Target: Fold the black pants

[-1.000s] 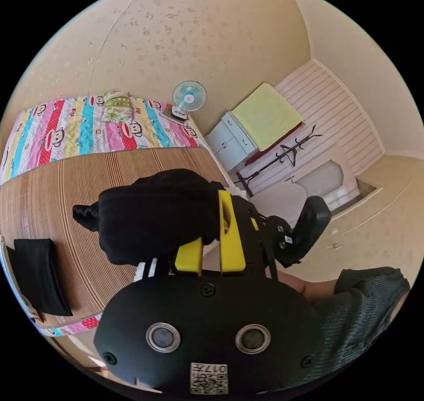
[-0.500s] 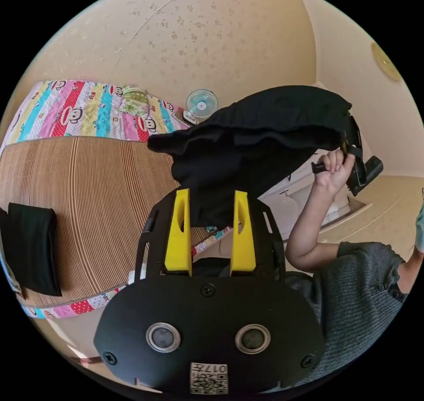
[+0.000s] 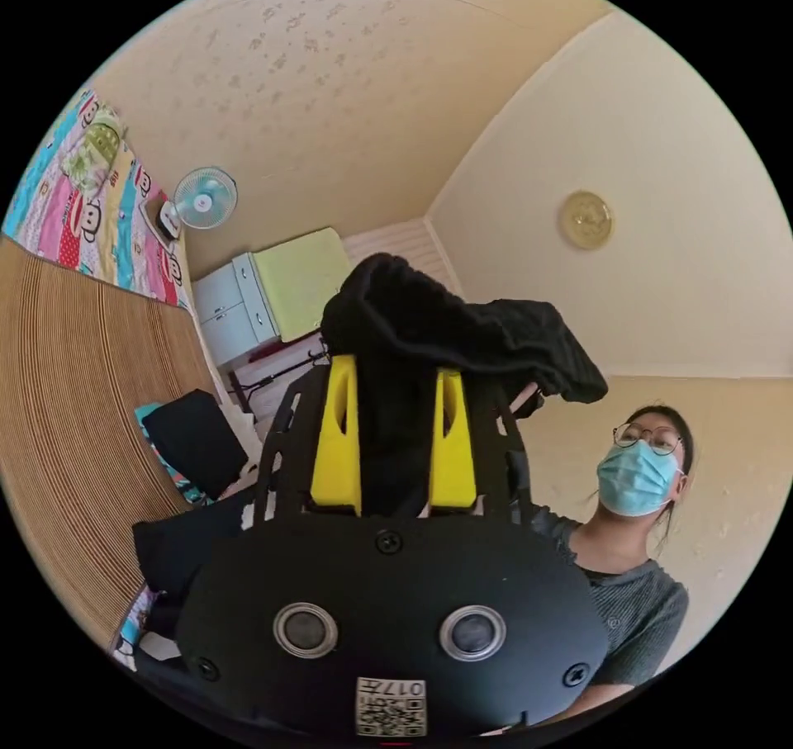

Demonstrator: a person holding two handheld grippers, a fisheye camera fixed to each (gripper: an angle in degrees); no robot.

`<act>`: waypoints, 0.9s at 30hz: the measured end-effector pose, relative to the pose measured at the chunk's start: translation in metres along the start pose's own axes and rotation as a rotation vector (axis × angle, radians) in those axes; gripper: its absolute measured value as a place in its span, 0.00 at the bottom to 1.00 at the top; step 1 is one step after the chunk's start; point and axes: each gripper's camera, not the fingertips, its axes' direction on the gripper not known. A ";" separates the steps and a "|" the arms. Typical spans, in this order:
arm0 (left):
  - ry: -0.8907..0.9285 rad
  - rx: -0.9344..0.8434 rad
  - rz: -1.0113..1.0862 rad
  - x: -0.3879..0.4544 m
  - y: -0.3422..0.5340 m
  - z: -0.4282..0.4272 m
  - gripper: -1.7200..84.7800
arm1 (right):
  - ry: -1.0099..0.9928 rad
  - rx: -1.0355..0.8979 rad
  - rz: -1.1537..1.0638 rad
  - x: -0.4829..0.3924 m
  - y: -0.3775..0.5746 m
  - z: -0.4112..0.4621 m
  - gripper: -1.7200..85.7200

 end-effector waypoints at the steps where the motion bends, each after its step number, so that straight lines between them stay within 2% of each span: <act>1: -0.030 0.047 0.048 0.017 0.002 -0.008 0.09 | 0.040 0.012 0.008 0.001 -0.004 -0.014 0.05; 5: -0.055 0.174 0.360 0.108 0.002 -0.043 0.06 | 0.095 0.045 0.022 0.009 -0.014 -0.055 0.05; 10: -0.126 0.278 0.609 0.215 0.004 -0.071 0.04 | 0.094 0.068 0.084 0.028 -0.034 -0.083 0.05; 15: -0.155 0.365 0.835 0.312 0.010 -0.075 0.04 | -0.004 0.126 0.132 0.034 -0.075 -0.093 0.05; 17: -0.159 0.405 0.964 0.360 0.012 -0.075 0.04 | 0.033 0.153 0.100 0.030 -0.097 -0.095 0.05; 21: -0.101 0.438 1.112 0.412 0.013 -0.081 0.04 | 0.098 0.149 0.011 0.027 -0.142 -0.084 0.05; 24: -0.175 0.476 1.148 0.432 0.016 -0.085 0.05 | 0.102 0.038 -0.047 0.036 -0.154 -0.060 0.05; 27: -0.257 0.521 1.125 0.425 0.019 -0.097 0.05 | 0.052 -0.054 -0.011 0.060 -0.143 -0.029 0.05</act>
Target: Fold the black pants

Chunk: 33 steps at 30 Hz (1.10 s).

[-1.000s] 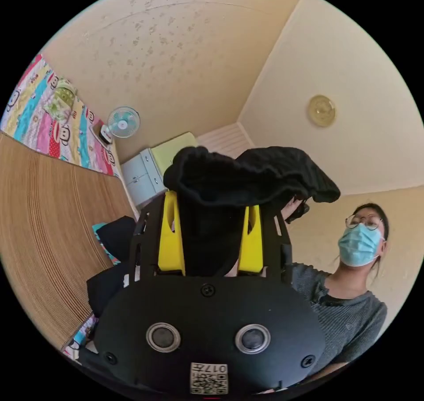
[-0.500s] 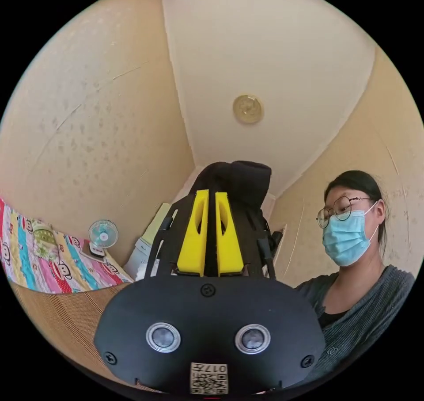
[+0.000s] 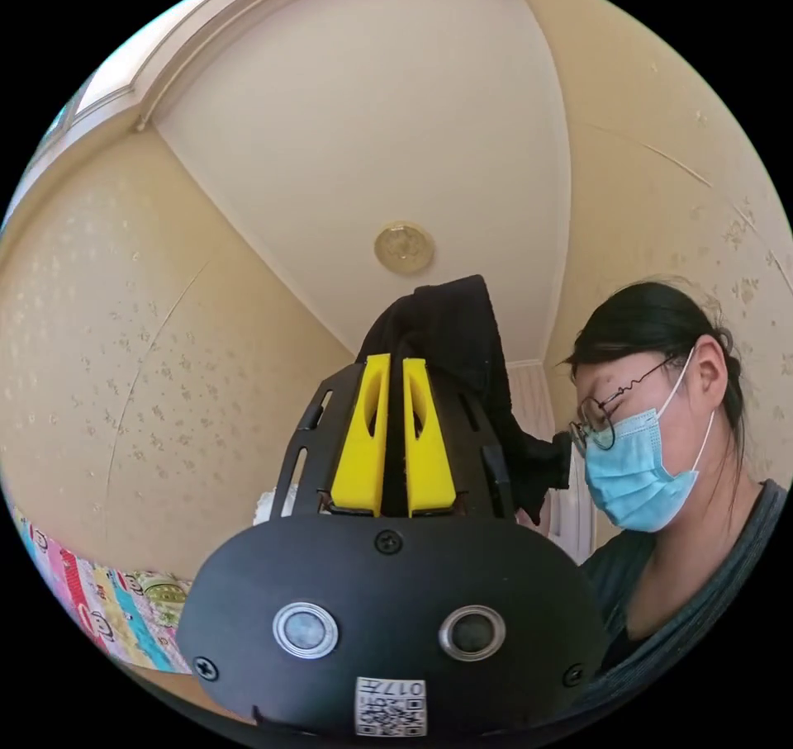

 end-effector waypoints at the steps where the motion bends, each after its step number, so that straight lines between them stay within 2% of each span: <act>1: -0.057 0.016 0.035 -0.002 0.006 -0.006 0.05 | -0.029 -0.025 0.015 0.010 0.007 0.015 0.05; 4: -0.236 0.045 0.149 -0.012 0.021 -0.009 0.05 | -0.067 -0.079 0.113 0.046 0.020 0.066 0.05; 8: -0.304 -0.068 0.065 -0.092 0.024 0.021 0.05 | -0.054 -0.235 0.242 0.117 0.026 0.169 0.05; 9: -0.332 -0.092 0.055 -0.109 0.025 0.029 0.05 | -0.063 -0.300 0.304 0.150 0.029 0.216 0.05; 11: -0.505 -0.190 0.052 -0.198 0.033 0.075 0.05 | -0.057 -0.409 0.392 0.201 0.036 0.305 0.06; 12: -0.548 -0.222 0.045 -0.226 0.036 0.091 0.06 | 0.002 -0.482 0.396 0.234 0.039 0.375 0.06; 13: -0.621 -0.306 -0.006 -0.297 0.044 0.124 0.06 | 0.089 -0.554 0.373 0.266 0.047 0.448 0.06; 14: -0.673 -0.419 -0.104 -0.377 0.055 0.153 0.07 | 0.122 -0.586 0.385 0.282 0.055 0.483 0.06; 15: -0.703 -0.489 -0.170 -0.417 0.062 0.164 0.07 | 0.149 -0.656 0.441 0.313 0.078 0.546 0.05; 16: -0.777 -0.616 -0.312 -0.486 0.079 0.173 0.08 | 0.162 -0.767 0.493 0.338 0.107 0.597 0.05; 17: -0.844 -0.686 -0.449 -0.539 0.098 0.164 0.08 | 0.171 -0.830 0.531 0.348 0.124 0.617 0.05; 20: -0.866 -0.749 -0.563 -0.603 0.151 0.115 0.08 | 0.132 -0.963 0.617 0.367 0.204 0.669 0.05; 21: -0.872 -0.783 -0.565 -0.611 0.164 0.104 0.08 | 0.089 -1.015 0.615 0.366 0.242 0.680 0.05; 24: -0.924 -1.048 -0.585 -0.631 0.257 0.039 0.09 | 0.013 -1.310 0.643 0.355 0.365 0.698 0.05; 26: -0.948 -1.298 -0.701 -0.630 0.349 -0.026 0.09 | -0.039 -1.468 0.696 0.341 0.438 0.696 0.05; 29: -0.962 -1.561 -0.796 -0.604 0.443 -0.095 0.08 | -0.199 -1.679 0.835 0.305 0.532 0.693 0.06; 31: -0.973 -1.670 -0.889 -0.595 0.483 -0.123 0.09 | -0.283 -1.794 0.850 0.272 0.573 0.707 0.08; 33: -0.974 -1.704 -0.954 -0.595 0.505 -0.138 0.10 | -0.334 -1.843 0.834 0.251 0.587 0.730 0.10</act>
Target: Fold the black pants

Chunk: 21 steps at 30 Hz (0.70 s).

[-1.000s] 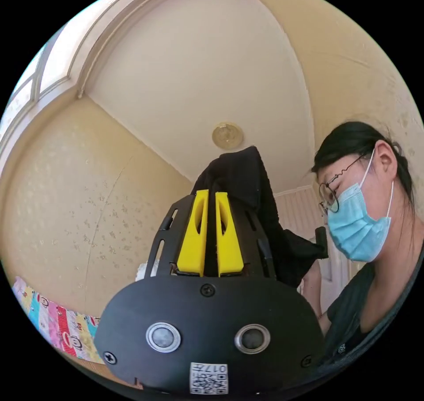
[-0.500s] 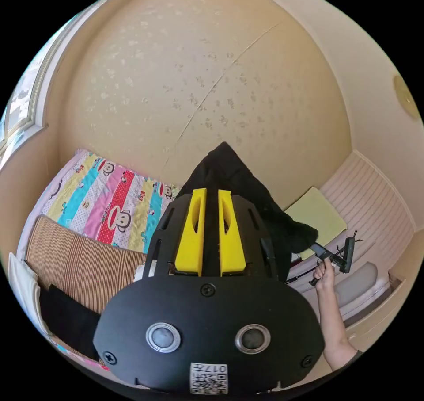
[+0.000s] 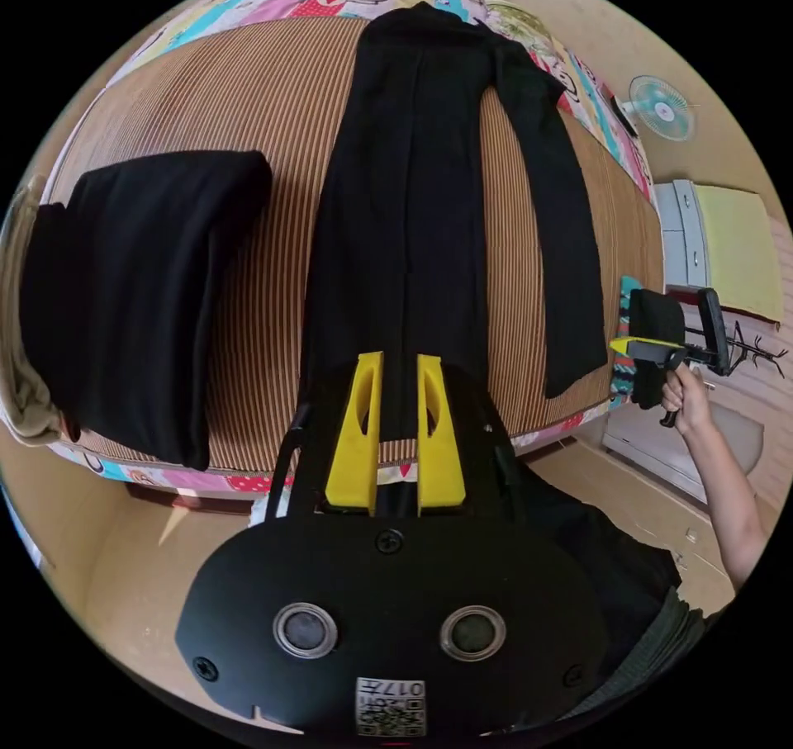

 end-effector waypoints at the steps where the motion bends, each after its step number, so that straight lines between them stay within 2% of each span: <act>1: 0.009 0.001 -0.031 -0.007 -0.005 0.005 0.11 | -0.014 -0.023 -0.025 -0.013 -0.018 0.007 0.11; 3: 0.041 0.023 -0.066 -0.019 -0.019 0.004 0.11 | -0.029 -0.050 -0.063 -0.036 -0.047 0.012 0.12; 6: 0.025 0.013 -0.057 -0.035 -0.052 0.005 0.12 | 0.071 -0.077 -0.127 -0.073 -0.093 0.019 0.13; 8: -0.015 -0.059 -0.025 -0.041 -0.078 0.017 0.12 | 0.106 -0.106 -0.134 -0.088 -0.118 0.023 0.14; 10: -0.017 -0.104 -0.007 -0.044 -0.093 0.026 0.11 | 0.046 -0.138 -0.115 -0.098 -0.143 0.027 0.12; 14: -0.048 -0.036 -0.020 -0.046 -0.107 0.014 0.05 | 0.099 -0.080 -0.039 -0.102 -0.155 0.014 0.07; 16: -0.026 -0.095 -0.002 -0.044 -0.111 0.016 0.03 | 0.021 -0.134 0.043 -0.098 -0.150 0.012 0.06; 21: -0.133 -0.193 0.183 -0.023 -0.099 0.017 0.01 | 0.054 -0.173 -0.035 -0.110 -0.119 0.010 0.06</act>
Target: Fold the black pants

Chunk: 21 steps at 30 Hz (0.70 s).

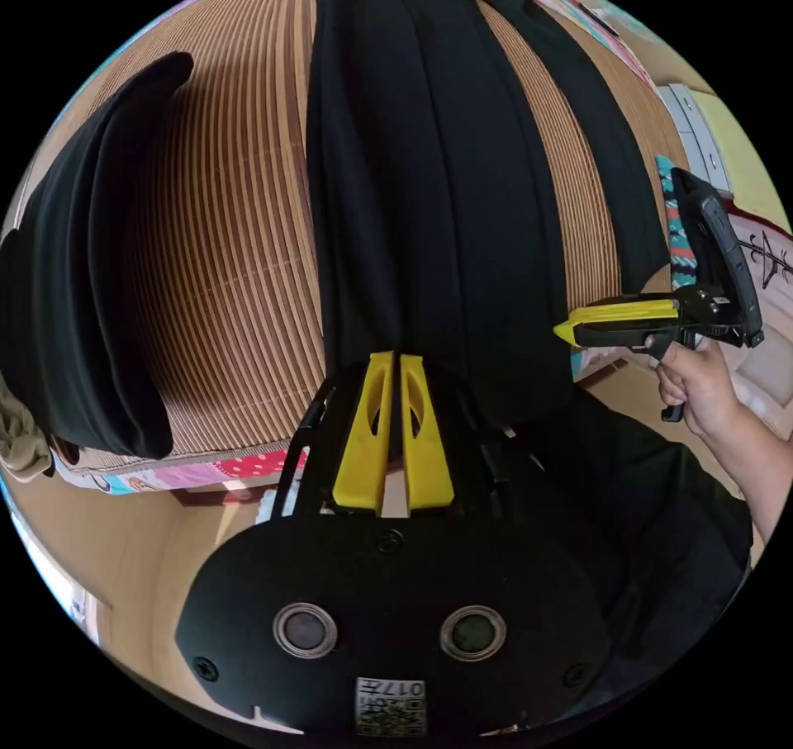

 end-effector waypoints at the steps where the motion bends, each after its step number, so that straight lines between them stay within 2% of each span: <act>1: 0.005 -0.031 -0.005 0.000 0.002 0.000 0.02 | -0.031 -0.024 -0.010 0.000 0.005 -0.005 0.06; 5: 0.094 -0.089 -0.107 -0.013 0.008 -0.008 0.03 | -0.031 0.081 -0.042 0.012 0.026 -0.052 0.08; 7: 0.105 -0.084 -0.136 -0.017 0.012 -0.014 0.04 | 0.010 0.232 0.034 0.042 0.044 -0.101 0.10; 11: 0.105 -0.093 -0.192 -0.021 0.015 -0.022 0.06 | 0.142 0.395 0.228 0.104 0.064 -0.154 0.12; 15: 0.076 -0.114 -0.219 -0.016 0.008 -0.024 0.06 | 0.177 0.291 0.331 0.167 0.059 -0.149 0.13; 17: 0.087 -0.142 -0.246 -0.010 0.001 -0.023 0.05 | 0.146 0.341 0.291 0.168 0.067 -0.152 0.12; 21: 0.094 -0.144 -0.268 0.003 -0.009 -0.027 0.03 | 0.115 0.230 0.219 0.150 0.079 -0.135 0.10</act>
